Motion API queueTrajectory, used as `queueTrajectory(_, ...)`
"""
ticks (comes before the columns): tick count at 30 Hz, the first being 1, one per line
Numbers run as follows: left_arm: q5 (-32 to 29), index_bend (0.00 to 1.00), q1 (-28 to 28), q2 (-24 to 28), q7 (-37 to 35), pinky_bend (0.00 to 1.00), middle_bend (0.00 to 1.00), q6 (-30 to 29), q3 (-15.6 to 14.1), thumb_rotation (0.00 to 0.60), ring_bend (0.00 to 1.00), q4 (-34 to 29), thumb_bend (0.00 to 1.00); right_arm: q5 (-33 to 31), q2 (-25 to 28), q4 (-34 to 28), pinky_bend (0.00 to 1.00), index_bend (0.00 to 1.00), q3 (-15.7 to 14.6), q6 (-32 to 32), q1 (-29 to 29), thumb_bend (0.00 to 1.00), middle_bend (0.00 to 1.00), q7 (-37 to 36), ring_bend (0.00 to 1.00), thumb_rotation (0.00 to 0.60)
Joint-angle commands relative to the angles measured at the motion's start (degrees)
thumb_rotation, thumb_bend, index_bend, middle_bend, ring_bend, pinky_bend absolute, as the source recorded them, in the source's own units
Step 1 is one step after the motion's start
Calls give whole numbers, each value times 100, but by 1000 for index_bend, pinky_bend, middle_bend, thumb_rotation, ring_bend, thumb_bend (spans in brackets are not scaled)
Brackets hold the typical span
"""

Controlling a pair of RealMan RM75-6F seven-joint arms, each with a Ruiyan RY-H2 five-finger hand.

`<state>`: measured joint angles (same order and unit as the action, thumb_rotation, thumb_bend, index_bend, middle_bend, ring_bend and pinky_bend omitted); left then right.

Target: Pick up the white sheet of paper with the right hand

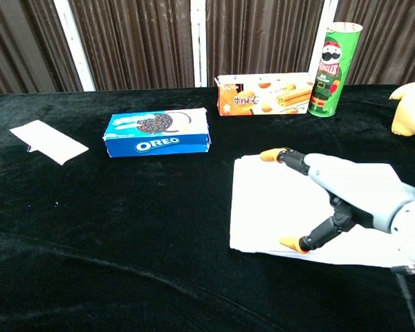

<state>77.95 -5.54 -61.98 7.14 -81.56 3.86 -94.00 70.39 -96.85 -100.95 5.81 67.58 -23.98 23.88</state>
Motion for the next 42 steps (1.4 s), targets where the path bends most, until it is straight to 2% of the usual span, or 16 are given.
queueTrajectory(1,-42,0,1,8,-7,0,0,14,13,600,0,11,187,-17,-80,82,0,0,0,-6,-25,137,0,-11,0,600)
queueTrajectory(25,-146,0,7,82,-225,0,0,22,94,600,0,34,189,-116,-570,510,0,0,-77,19,-34,137,0,-63,0,600)
queueTrajectory(42,-178,0,51,199,-499,0,0,3,133,600,0,13,190,133,-1213,1705,0,0,-145,222,-23,138,0,68,0,600)
